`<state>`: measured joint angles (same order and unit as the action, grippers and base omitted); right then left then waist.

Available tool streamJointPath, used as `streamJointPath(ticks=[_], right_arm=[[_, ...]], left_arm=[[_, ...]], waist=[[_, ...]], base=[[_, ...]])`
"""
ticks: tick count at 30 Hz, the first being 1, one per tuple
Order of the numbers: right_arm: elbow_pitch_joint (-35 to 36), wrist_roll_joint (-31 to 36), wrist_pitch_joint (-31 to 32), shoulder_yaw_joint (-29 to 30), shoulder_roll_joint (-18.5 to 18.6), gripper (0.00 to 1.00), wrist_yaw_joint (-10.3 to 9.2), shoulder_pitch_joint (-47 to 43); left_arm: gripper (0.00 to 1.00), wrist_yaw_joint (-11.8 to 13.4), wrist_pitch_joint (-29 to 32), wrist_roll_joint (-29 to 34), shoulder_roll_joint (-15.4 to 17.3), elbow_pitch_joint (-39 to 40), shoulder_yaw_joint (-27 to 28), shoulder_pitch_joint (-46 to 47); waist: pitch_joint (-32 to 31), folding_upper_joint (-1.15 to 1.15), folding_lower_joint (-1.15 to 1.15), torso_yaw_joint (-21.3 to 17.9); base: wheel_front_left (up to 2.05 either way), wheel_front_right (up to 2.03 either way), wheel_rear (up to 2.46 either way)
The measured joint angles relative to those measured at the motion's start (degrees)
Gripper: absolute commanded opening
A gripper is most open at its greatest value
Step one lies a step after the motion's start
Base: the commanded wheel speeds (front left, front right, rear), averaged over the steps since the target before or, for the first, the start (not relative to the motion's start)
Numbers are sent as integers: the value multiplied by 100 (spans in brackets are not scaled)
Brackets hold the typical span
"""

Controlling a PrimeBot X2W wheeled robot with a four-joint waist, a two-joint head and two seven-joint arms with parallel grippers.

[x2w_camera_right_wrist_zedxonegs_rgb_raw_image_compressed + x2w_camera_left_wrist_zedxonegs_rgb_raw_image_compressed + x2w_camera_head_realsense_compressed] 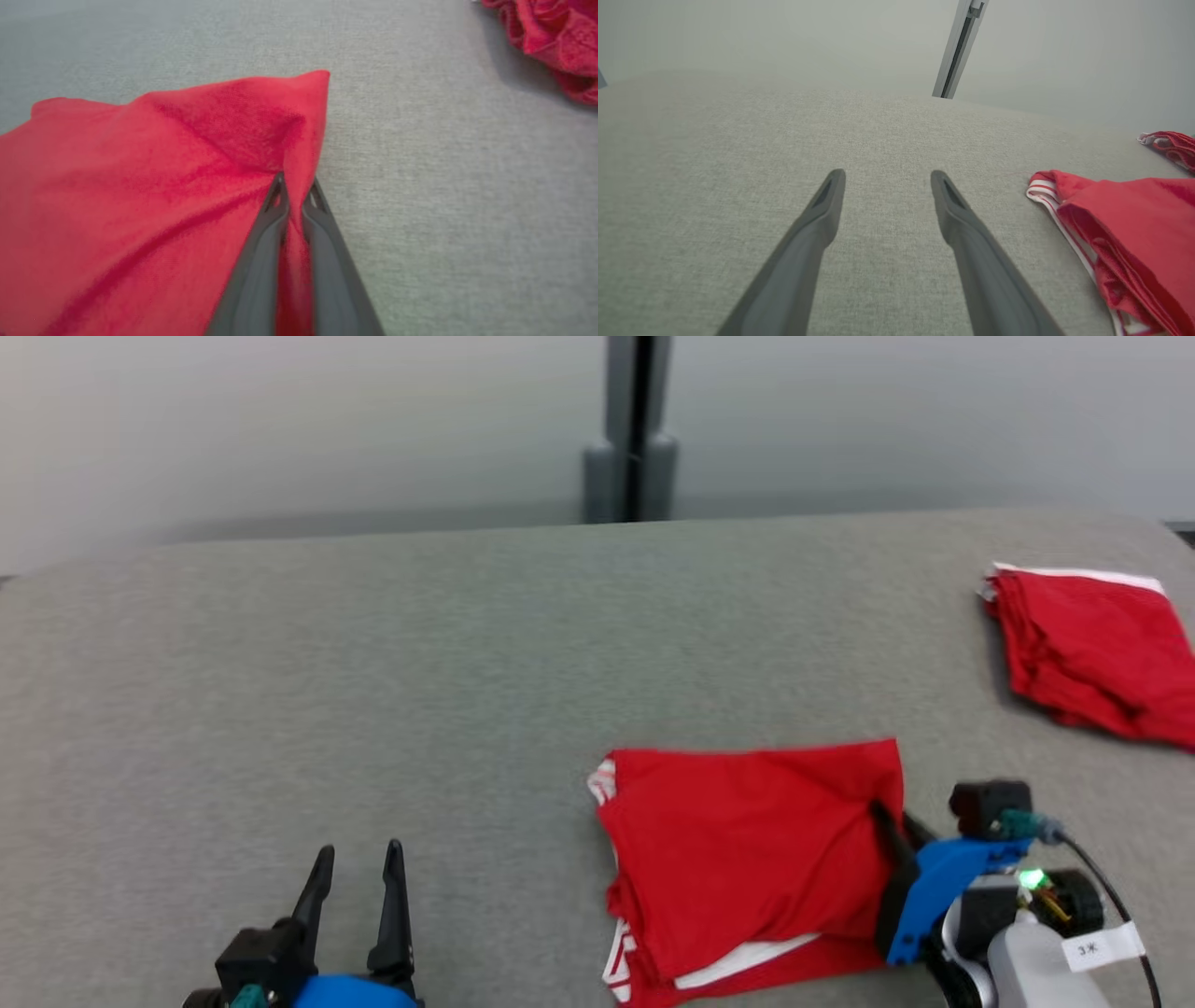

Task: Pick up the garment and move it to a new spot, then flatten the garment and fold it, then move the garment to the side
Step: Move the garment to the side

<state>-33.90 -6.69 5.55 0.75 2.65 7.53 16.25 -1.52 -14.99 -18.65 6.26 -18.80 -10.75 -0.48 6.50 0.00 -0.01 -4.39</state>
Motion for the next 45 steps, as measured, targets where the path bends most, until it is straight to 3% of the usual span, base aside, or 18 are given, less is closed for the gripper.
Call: streamJointPath(ticks=[12,18,24,31,37,45], right_arm=[[626,211,-322,481,46,0,-3,313],[621,155,-499,331,33,0,-3,483],[569,207,-520,63,34,0,-3,899],[514,2,-2,-238,216,0,-3,1913],[99,-198,398,-88,644,0,-3,2711],[-230,-104,548,359,1550,0,-3,3212]], left_arm=[[100,-70,80,191,208,296,-100,448],[100,-108,255,225,319,458,-159,641],[100,-120,314,242,336,469,-252,655],[100,-69,296,166,355,417,-210,648],[100,-62,246,155,318,397,-249,687],[100,-64,226,153,369,371,-297,762]], waist=[[821,0,-1,-1729],[971,0,0,-2226],[923,0,0,-2141],[835,0,0,-1782],[880,0,0,-1427],[1095,0,1,-999]], base=[[0,0,0],[0,0,0],[0,0,0],[0,0,0],[0,0,0],[0,0,0]])
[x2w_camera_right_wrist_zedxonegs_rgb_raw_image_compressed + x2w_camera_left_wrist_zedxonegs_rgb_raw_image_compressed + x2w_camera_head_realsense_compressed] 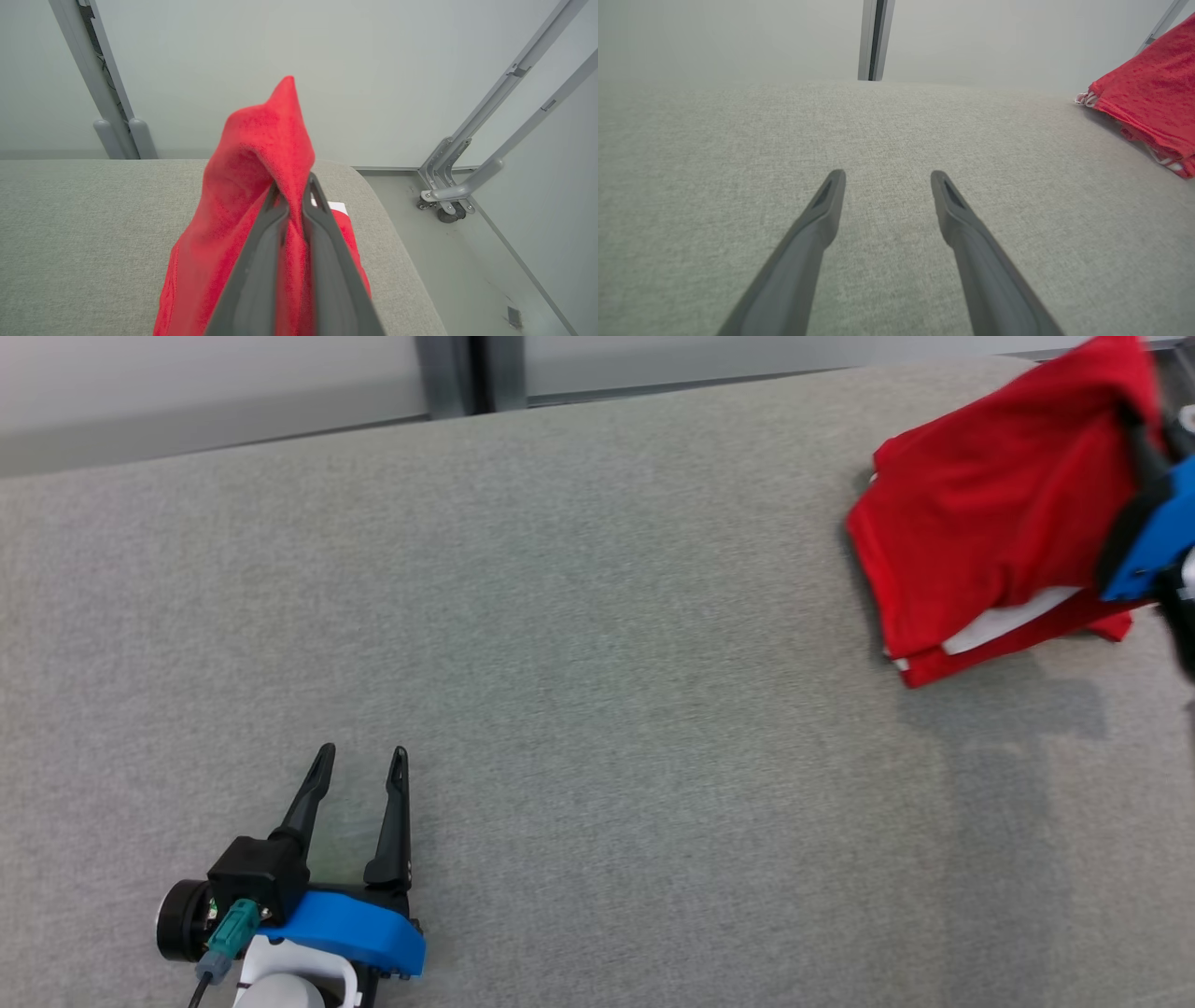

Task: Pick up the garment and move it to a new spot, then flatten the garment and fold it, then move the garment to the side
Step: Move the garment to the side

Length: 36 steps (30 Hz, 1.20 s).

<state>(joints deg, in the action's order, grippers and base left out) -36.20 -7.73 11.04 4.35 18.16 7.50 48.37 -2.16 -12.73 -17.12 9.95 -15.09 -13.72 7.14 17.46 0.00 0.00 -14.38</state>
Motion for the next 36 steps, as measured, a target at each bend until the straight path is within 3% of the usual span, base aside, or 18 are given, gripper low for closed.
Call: streamJointPath(ticks=[4,5,6,9,13,28,36], right_arm=[[-254,196,-85,399,281,0,0,92],[-325,275,-174,536,304,44,1,99],[-357,412,-352,673,335,100,1,100],[-494,797,-818,1006,369,100,0,102],[-790,1058,-1228,1189,65,100,0,69],[-1370,1033,-2118,151,-818,100,0,93],[-1217,716,-2542,-15,-1237,100,0,-925]], left_arm=[[100,-22,27,9,43,30,-37,21],[100,-22,31,14,57,41,-40,25],[100,-22,53,15,74,54,-48,29],[100,-22,64,31,89,89,-94,32],[100,9,89,30,98,118,-130,10],[100,87,0,-367,-35,35,55,-155],[100,174,-156,-697,-216,-301,379,-416]], waist=[[116,0,0,184],[145,0,0,222],[170,0,0,259],[205,0,0,352],[164,0,0,364],[-569,0,0,341],[-1303,0,2,645]], base=[[0,0,0],[0,0,0],[0,0,0],[0,0,0],[0,0,0],[0,0,0],[0,0,0]])
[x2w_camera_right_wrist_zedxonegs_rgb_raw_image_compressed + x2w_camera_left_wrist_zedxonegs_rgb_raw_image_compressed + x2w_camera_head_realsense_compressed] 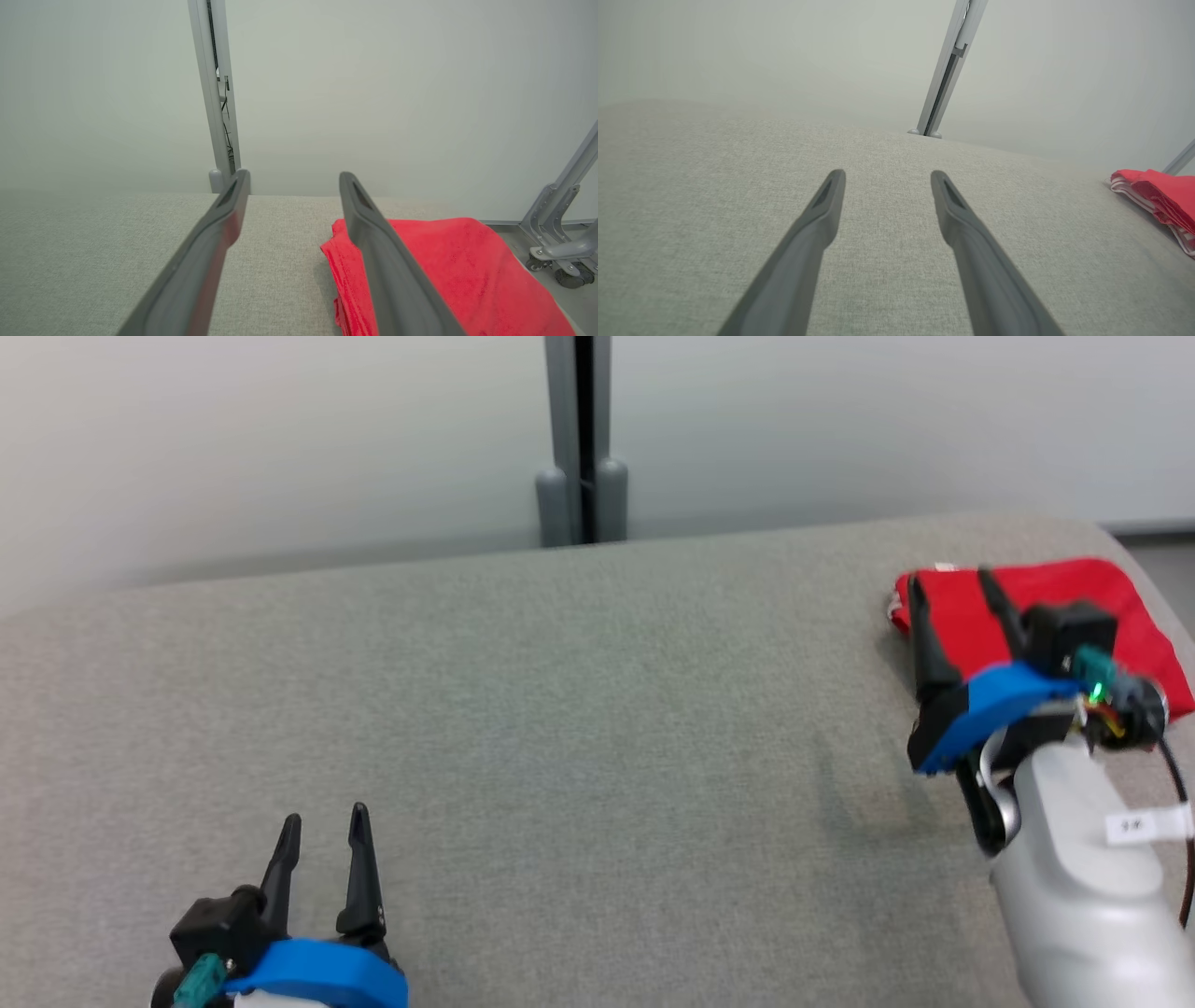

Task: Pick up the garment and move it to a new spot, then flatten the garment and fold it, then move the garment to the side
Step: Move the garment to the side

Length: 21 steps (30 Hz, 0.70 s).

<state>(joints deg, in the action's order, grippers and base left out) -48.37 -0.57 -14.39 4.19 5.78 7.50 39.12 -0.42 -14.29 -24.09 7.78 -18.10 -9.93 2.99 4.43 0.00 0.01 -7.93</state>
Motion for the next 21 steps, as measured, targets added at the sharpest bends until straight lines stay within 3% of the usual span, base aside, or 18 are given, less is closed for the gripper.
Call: streamJointPath(ticks=[10,15,21], right_arm=[[1451,1,-59,18,-285,100,0,-2005],[2123,-658,-64,-334,-298,100,0,-3037],[2703,-867,-65,-411,-296,100,-1,-3641]], left_arm=[[100,45,-52,-81,-112,-232,55,-419],[100,-10,-54,-108,-136,-167,43,-682],[100,-11,-63,-52,-153,-57,1,-808]], waist=[[-465,0,0,465],[-511,0,-1,620],[-493,0,-1,697]], base=[[0,0,0],[0,0,0],[0,0,0]])
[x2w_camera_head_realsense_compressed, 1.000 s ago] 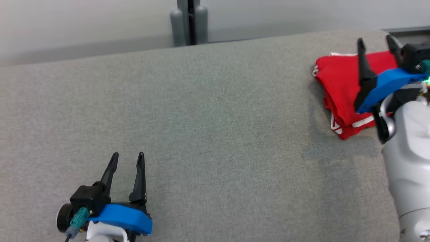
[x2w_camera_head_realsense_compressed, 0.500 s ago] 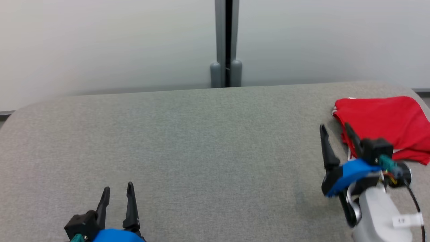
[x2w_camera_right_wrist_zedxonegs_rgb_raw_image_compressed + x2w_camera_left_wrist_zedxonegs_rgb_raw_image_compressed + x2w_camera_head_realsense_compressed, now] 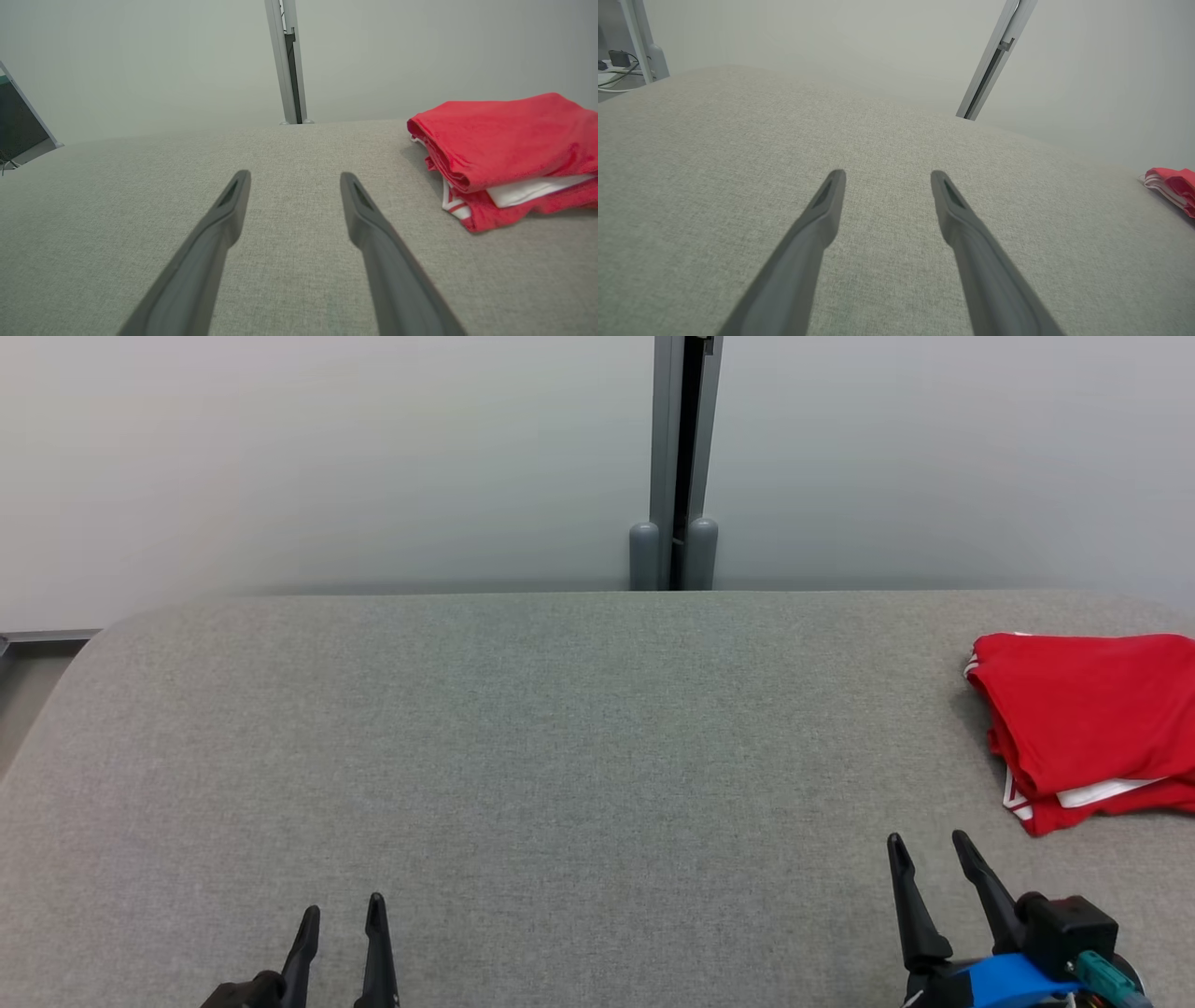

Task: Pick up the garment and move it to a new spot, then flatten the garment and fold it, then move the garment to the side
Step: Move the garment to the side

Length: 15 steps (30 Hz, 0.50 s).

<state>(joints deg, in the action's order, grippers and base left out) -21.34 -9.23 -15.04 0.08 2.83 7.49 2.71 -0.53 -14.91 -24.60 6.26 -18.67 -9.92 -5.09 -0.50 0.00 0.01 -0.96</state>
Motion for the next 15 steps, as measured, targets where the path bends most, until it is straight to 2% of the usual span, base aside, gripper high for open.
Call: streamJointPath(ticks=[15], right_arm=[[224,-53,0,-21,0,100,0,-186]], left_arm=[[100,0,-7,46,11,29,-16,52]], waist=[[41,0,-1,-49]], base=[[0,0,0]])
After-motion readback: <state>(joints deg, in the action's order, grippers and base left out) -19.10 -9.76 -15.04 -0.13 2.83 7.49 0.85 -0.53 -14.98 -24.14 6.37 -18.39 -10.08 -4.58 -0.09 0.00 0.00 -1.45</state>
